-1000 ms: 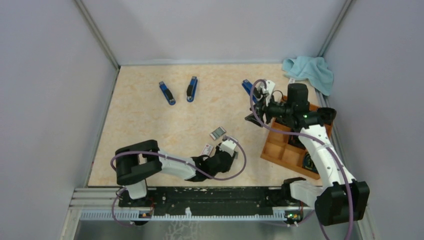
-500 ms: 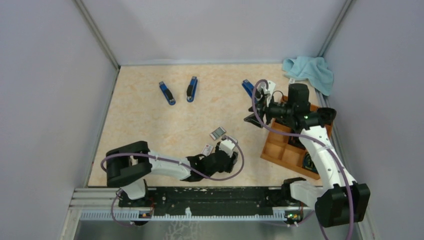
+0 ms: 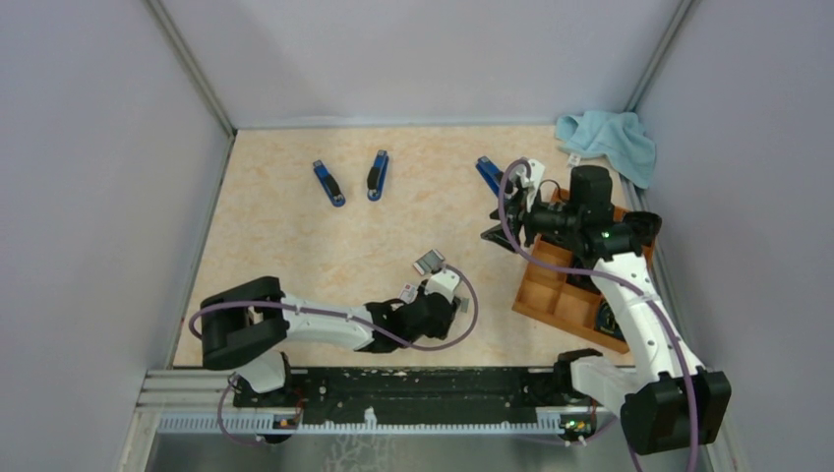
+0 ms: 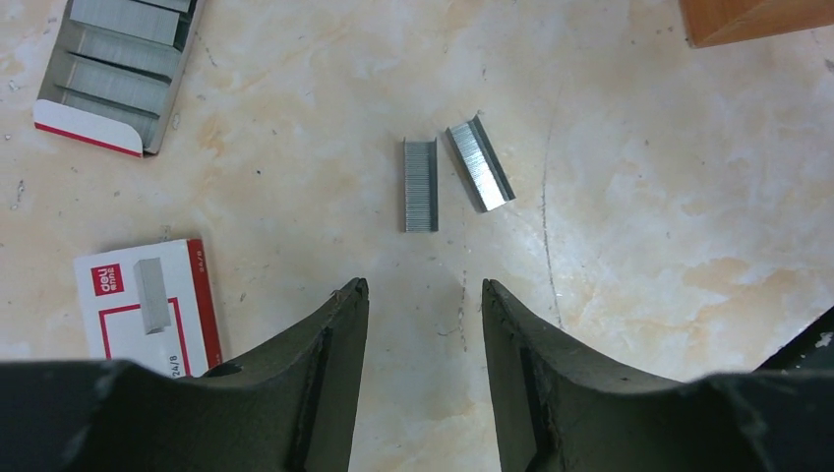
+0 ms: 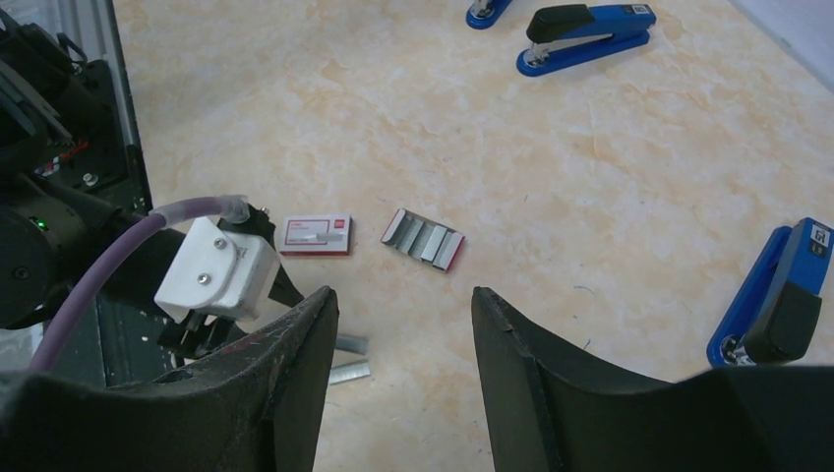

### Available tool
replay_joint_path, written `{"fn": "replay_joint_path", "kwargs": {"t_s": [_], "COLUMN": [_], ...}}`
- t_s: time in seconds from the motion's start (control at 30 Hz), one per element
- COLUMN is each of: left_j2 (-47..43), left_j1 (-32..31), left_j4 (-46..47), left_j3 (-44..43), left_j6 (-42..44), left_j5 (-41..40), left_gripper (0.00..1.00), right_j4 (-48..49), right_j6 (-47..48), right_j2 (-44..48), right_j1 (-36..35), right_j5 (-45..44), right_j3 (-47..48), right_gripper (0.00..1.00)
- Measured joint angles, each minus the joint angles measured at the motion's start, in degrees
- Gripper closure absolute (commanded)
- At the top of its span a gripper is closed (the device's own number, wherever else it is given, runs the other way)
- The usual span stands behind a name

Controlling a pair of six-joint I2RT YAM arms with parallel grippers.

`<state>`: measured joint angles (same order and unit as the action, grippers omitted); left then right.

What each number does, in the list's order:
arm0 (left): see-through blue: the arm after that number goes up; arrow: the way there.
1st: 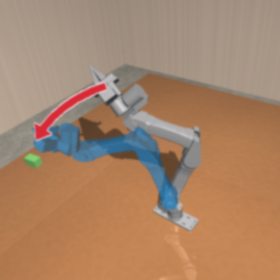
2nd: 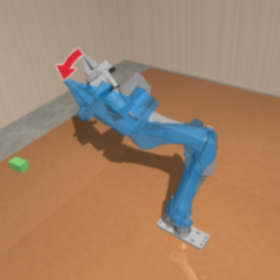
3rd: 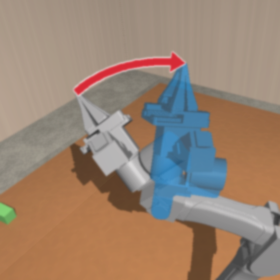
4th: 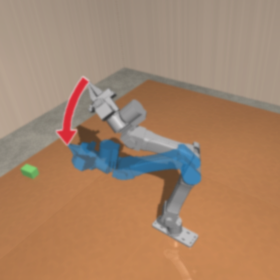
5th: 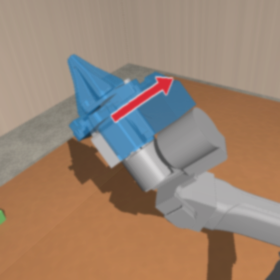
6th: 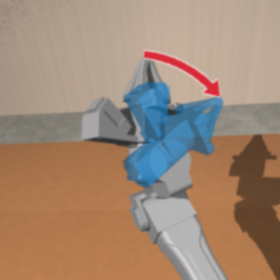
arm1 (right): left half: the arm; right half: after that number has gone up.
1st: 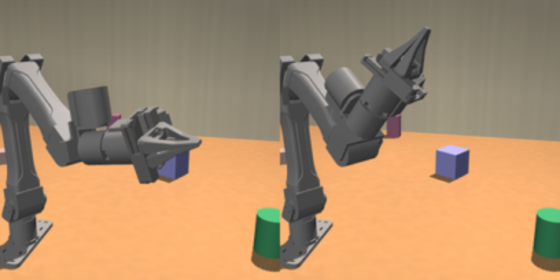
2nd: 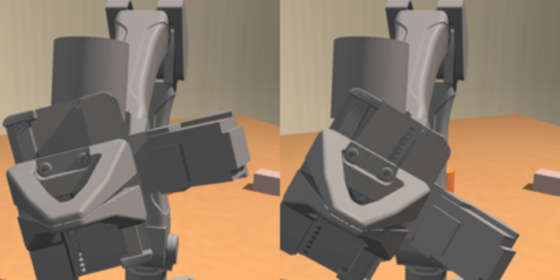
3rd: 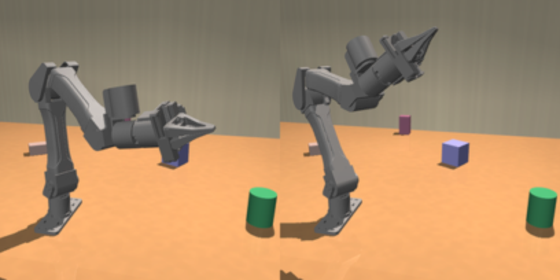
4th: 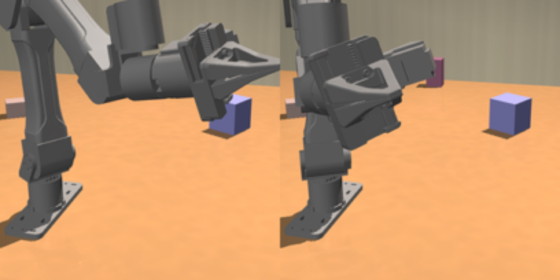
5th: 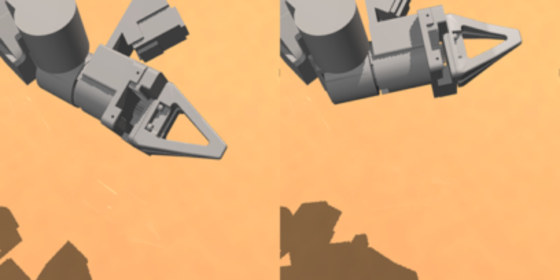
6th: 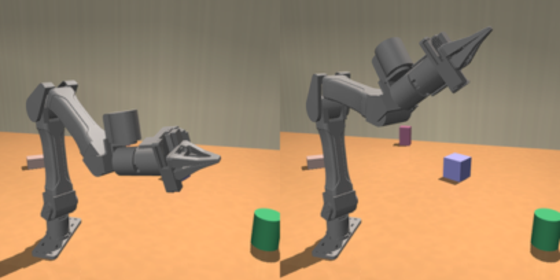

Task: Unload the staples from the stapler
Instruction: Pick up the staple from the center of the board.

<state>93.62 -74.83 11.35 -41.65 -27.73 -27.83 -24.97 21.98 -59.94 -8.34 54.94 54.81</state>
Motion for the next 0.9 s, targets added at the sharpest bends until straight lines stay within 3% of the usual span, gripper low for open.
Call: {"fn": "replay_joint_path", "kwargs": {"t_s": [0.47, 0.9], "left_j2": [4.92, 6.93], "left_j1": [2.71, 3.63], "left_j4": [-1.22, -2.8], "left_j3": [-4.28, -6.97], "left_j6": [1.42, 1.4], "left_j5": [2.62, 2.78], "left_gripper": [0.57, 0.56], "right_j4": [-0.02, -0.02], "right_j6": [-0.02, -0.02], "right_j2": [1.01, 0.98], "right_j1": [0.0, 0.0], "right_j5": [0.04, 0.07], "right_j3": [0.0, 0.0], "right_gripper": [0.47, 0.47]}}
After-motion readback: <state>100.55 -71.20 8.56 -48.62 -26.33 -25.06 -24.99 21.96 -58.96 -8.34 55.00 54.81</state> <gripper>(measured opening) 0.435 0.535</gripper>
